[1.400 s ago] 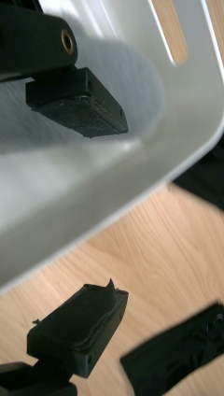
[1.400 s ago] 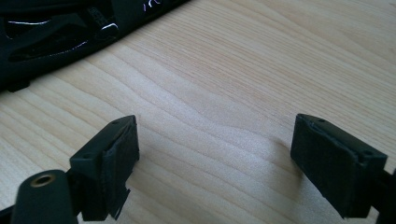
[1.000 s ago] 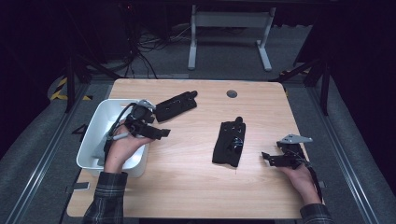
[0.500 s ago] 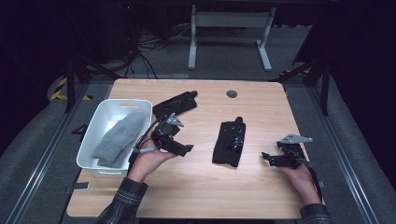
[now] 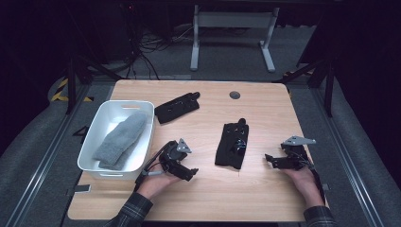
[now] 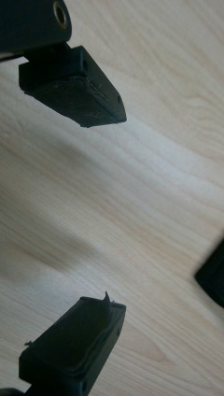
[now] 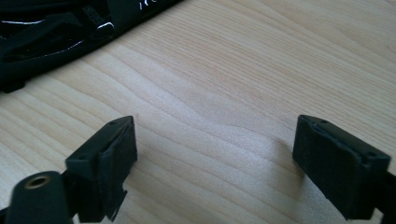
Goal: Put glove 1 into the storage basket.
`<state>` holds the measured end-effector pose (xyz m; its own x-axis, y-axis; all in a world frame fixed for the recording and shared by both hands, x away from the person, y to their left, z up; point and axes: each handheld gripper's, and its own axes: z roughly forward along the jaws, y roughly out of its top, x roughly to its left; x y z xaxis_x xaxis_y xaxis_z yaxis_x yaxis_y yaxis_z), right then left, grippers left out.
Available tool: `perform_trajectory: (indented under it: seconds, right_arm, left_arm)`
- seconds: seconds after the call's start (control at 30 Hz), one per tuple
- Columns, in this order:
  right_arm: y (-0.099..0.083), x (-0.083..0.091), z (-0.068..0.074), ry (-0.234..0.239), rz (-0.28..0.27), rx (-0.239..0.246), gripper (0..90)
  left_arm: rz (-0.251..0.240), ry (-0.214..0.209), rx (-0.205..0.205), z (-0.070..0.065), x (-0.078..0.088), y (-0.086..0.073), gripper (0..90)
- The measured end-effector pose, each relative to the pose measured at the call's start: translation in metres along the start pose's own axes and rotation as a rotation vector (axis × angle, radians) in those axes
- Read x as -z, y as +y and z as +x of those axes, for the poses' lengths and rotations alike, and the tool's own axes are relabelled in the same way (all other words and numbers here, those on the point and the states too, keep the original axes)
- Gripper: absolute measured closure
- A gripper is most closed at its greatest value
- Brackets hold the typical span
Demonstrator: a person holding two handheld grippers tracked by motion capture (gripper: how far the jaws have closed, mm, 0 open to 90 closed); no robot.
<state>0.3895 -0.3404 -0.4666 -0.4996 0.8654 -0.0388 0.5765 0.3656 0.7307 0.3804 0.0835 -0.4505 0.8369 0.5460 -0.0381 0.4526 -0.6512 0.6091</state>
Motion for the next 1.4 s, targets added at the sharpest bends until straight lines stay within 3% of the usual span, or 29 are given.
perform_trajectory:
  seconds: [0.17,0.27,0.43,0.53,0.63,1.0,1.2,1.4]
  right_arm:
    - [0.008,0.004,0.007,0.017,0.002,0.021,26.8]
    - [0.018,0.006,0.011,0.045,-0.016,0.034,37.5]
    - [0.036,0.001,0.022,0.116,-0.014,0.070,65.6]
    - [0.046,-0.003,0.029,0.152,-0.019,0.082,78.0]
    - [0.055,-0.009,0.036,0.192,-0.019,0.088,89.7]
    - [0.080,-0.041,0.052,0.229,-0.016,0.106,90.0]
    - [0.080,-0.062,0.056,0.232,0.008,0.099,90.0]
    - [0.077,-0.067,0.054,0.242,0.033,0.091,90.0]
  left_arm:
    - [0.044,0.004,-0.016,-0.001,-0.010,-0.010,5.8]
    - [0.029,0.012,-0.014,0.000,-0.010,-0.013,4.4]
    - [-0.031,0.006,-0.022,0.002,-0.010,-0.021,2.7]
    - [-0.082,-0.006,-0.035,0.004,-0.012,-0.027,1.5]
    - [-0.099,-0.002,-0.035,0.004,-0.012,-0.029,1.0]
    - [-0.098,0.009,-0.014,0.002,-0.013,-0.028,0.0]
    - [-0.098,0.009,-0.014,0.001,-0.013,-0.028,0.0]
    - [-0.098,0.006,-0.018,0.002,-0.013,-0.028,0.0]
